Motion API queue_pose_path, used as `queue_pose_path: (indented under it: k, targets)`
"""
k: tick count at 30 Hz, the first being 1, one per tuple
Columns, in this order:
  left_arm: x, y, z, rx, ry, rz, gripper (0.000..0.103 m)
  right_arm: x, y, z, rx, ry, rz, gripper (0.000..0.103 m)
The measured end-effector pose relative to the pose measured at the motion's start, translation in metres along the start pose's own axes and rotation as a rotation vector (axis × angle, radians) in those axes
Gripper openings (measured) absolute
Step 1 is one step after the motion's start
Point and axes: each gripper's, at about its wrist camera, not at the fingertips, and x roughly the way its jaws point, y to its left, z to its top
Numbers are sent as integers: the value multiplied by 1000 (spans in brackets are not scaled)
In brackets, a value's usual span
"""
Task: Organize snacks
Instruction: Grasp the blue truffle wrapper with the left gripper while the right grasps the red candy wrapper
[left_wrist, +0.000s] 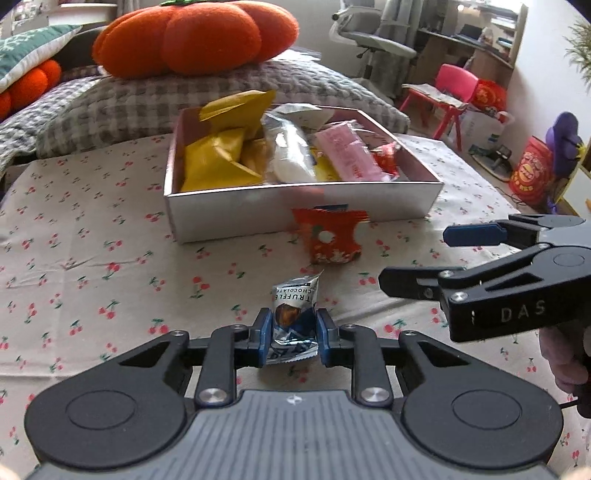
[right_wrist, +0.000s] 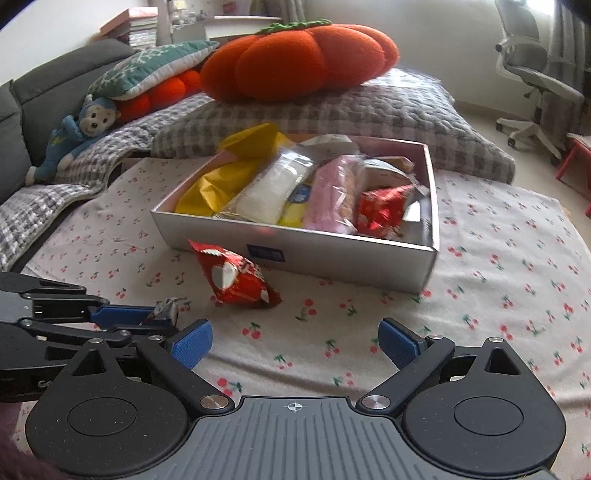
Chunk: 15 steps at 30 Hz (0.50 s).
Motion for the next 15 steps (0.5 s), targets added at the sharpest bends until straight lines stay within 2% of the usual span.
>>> queue_pose_path:
  k: [9,15]
  targets:
    - [-15,23,-10,-59,14,33,23,21,18,11,-41,-10,57,98]
    - [-20,31,-13,-93,15,31,23,32,26,9,-91,-16,41,95]
